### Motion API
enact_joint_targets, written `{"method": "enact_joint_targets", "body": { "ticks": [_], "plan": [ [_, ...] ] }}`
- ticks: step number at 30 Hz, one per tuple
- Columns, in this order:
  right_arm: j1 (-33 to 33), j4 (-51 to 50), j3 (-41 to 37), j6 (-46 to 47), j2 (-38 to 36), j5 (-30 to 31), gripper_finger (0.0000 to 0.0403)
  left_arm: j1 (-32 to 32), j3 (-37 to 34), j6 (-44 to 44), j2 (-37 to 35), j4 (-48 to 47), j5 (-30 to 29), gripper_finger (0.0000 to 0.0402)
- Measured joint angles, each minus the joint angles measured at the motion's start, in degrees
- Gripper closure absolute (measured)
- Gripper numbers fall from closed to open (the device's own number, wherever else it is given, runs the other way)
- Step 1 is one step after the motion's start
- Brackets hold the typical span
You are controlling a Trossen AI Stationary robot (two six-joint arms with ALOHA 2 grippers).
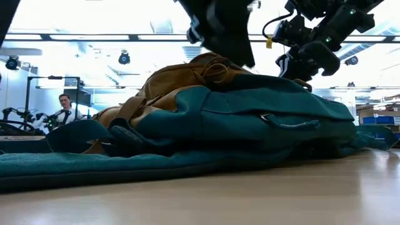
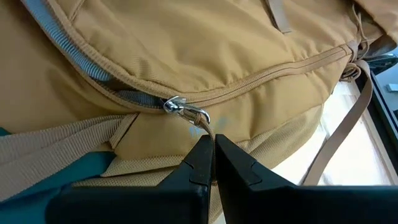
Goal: Unpack backpack
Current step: Open the brown backpack
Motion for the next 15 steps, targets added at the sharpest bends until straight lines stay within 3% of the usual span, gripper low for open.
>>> {"method": "enact_joint_targets", "body": {
  "ticks": [9,15],
  "plan": [
    [0.69,-0.01,0.0,1.45,0.02,-2.62,0.0403,2.01,0.37,-7.46,1.74,0.26,-4.33,0.0219],
    [1.52,1.48,0.0,1.69,0.02,-2.85,0.0403,4.56,0.48,-8.73,2.84,0.09,-4.8,0.0246]
  ]
}}
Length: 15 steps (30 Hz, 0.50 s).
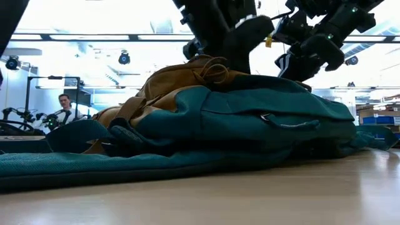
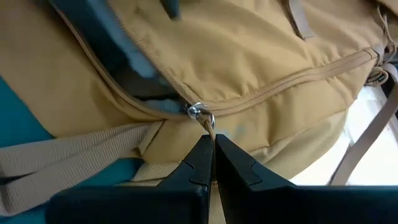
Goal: Unpack backpack
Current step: Open the brown backpack
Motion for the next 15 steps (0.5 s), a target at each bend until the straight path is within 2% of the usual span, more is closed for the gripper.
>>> {"method": "enact_joint_targets", "body": {
  "ticks": [3,6,7,11,15],
  "plan": [
    [0.12,1.29,0.0,-0.69,0.0,-0.01,0.0403,1.08,-0.04,-1.18,0.41,0.21,1.94,0.0293],
    [-0.21,2.2,0.0,-3.59,0.0,0.34,0.0403,1.14,1.15,-0.53,0.23,0.87,3.99,0.0372],
    [-0.75,2.55,0.0,-5.03,0.02,0.5,0.0403,0.89,2.06,0.73,0.17,0.83,4.22,0.0386],
    [-4.64,6.67,-0.02,-9.81,0.33,0.69,0.0403,-0.74,7.43,10.21,-0.25,0.42,3.26,0.0398],
    [-10.97,12.03,0.0,-15.35,1.01,0.49,0.0403,-1.27,13.57,15.52,-0.27,-2.66,1.65,0.04]
  ]
}}
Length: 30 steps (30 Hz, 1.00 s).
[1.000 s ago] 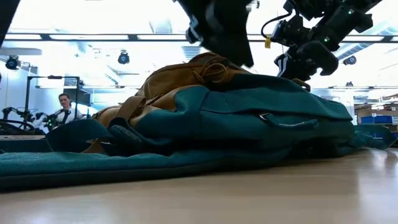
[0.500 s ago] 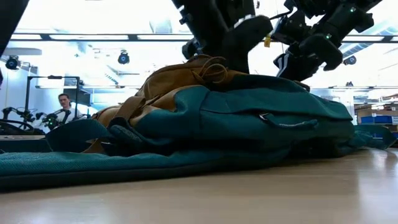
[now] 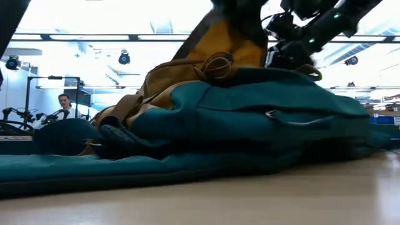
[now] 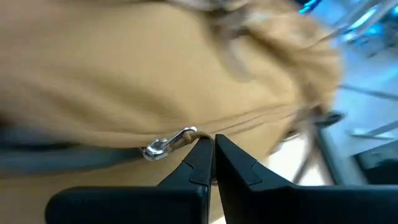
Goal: Unpack backpack
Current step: Open the brown backpack
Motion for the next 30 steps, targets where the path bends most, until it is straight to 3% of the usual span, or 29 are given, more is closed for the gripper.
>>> {"method": "enact_joint_targets", "body": {
  "ticks": [9,16,24,30],
  "plan": [
    [-18.31,4.46,0.0,-6.18,3.28,-2.43,0.0403,0.37,10.13,3.34,-0.33,-11.46,-9.0,0.0401],
    [-30.71,5.36,0.02,0.96,3.79,-5.78,0.0403,0.37,13.05,2.65,-2.16,-15.15,-13.74,0.0401],
    [-31.96,-0.14,0.58,6.81,0.4,-4.21,0.0391,2.7,13.29,-3.13,-4.02,-18.25,-14.58,0.0401],
    [-30.34,-9.62,6.51,10.67,-5.88,-9.01,0.0298,7.79,13.18,-4.48,-4.12,-18.88,-14.6,0.0401]
  ]
}}
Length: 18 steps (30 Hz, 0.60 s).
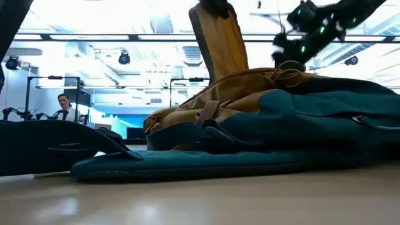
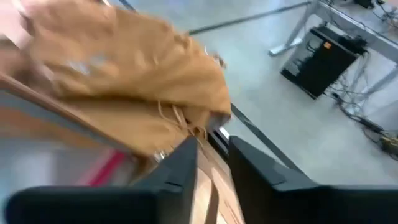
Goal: Unpack backpack
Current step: Open the brown backpack, then remove the zip bag from the backpack
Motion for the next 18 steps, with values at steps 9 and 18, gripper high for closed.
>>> {"method": "enact_joint_targets", "body": {
  "ticks": [9,18],
  "plan": [
    [4.31,-11.09,1.48,18.49,-7.07,-23.81,0.0195,3.97,4.3,5.71,-1.55,3.82,0.06,0.0401],
    [16.09,-7.75,0.94,25.47,1.43,-22.62,0.0192,6.52,12.66,17.37,-1.77,8.93,5.15,0.0401]
  ]
}}
